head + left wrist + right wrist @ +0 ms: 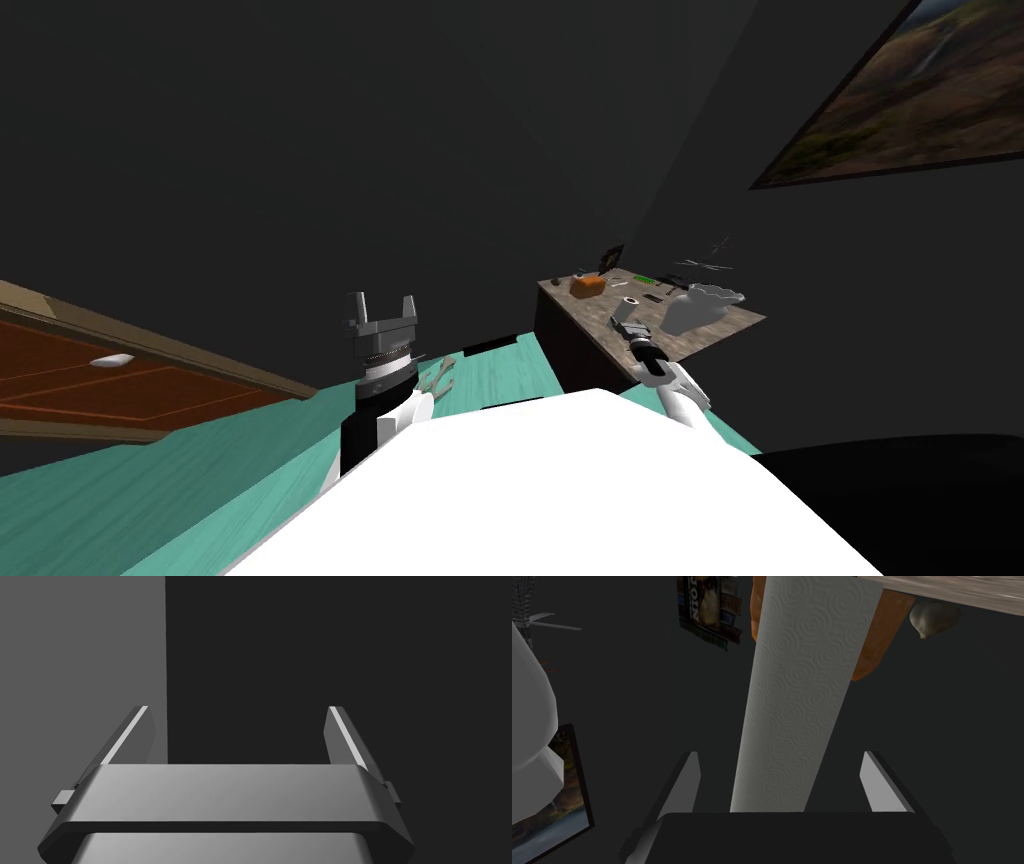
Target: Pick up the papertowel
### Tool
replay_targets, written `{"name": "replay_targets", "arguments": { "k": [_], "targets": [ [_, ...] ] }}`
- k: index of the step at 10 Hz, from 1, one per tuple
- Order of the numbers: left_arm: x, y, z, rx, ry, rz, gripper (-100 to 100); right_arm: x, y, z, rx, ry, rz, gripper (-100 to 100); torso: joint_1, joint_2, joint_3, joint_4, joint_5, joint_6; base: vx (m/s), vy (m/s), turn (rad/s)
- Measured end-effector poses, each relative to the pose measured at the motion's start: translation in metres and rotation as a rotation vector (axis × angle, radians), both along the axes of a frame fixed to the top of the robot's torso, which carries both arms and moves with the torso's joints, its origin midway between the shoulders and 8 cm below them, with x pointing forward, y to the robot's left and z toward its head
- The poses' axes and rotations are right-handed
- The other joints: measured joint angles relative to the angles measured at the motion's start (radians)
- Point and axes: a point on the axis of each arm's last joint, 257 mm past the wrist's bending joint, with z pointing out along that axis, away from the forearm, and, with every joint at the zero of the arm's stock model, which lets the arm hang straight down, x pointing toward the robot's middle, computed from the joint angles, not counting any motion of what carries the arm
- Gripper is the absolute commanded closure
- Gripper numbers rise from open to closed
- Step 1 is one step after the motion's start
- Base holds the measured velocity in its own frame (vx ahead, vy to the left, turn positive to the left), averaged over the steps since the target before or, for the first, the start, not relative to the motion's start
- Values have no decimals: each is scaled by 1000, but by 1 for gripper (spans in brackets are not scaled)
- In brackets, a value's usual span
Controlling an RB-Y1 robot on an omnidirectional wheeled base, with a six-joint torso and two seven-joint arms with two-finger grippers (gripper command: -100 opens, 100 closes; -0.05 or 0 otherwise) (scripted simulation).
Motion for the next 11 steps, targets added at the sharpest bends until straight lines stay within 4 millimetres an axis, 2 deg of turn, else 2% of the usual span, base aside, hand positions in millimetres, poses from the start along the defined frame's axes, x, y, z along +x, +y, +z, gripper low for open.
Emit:
{"name": "replay_targets", "arguments": {
  "k": [2, 3, 4, 5, 7, 8, 9, 10, 11],
  "targets": [
    [0, 0, 0, 0, 0, 0, 0, 34, 36, -5, 8, 0, 57, -100, -1, -1, -1, 0, 0, 1, 32, -73, -252],
    [0, 0, 0, 0, 0, 0, 0, 42, 46, -2, 5, 4, 72, -100, 0, 0, 0, 0, 0, 0, 17, -66, -219],
    [0, 0, 0, 0, 0, 0, 0, 55, 65, 2, 4, 0, 96, -100, 0, 0, 0, 0, 0, 0, 22, -95, -416],
    [0, 0, 0, 0, 0, 0, 0, 72, 86, 1, 13, -6, 121, -100, -1, 0, 0, 0, 0, 1, 22, -67, -73],
    [0, 0, 0, 0, 0, 0, 0, 92, 117, 3, 1, -7, 163, -100, 0, 0, 0, 0, 0, 0, 26, -62, -138],
    [0, 0, 0, 0, 0, 0, 0, 98, 126, 5, -3, -6, 173, -100, 1, 0, 0, 0, 0, 0, 26, -48, -220],
    [0, 0, 0, 0, 0, 0, 0, 111, 145, 8, -4, -12, 194, -100, 1, 0, 0, 0, 0, 0, 20, -39, -125],
    [0, 0, 0, 0, 0, 0, 0, 113, 155, 12, -11, -13, 206, -100, 2, 1, 0, 0, 0, 0, 26, -48, -238],
    [0, 0, 0, 0, 0, 0, 0, 119, 175, 17, -14, -21, 225, -100, 2, 1, 0, 0, 0, 0, 26, -44, -118]
  ]
}}
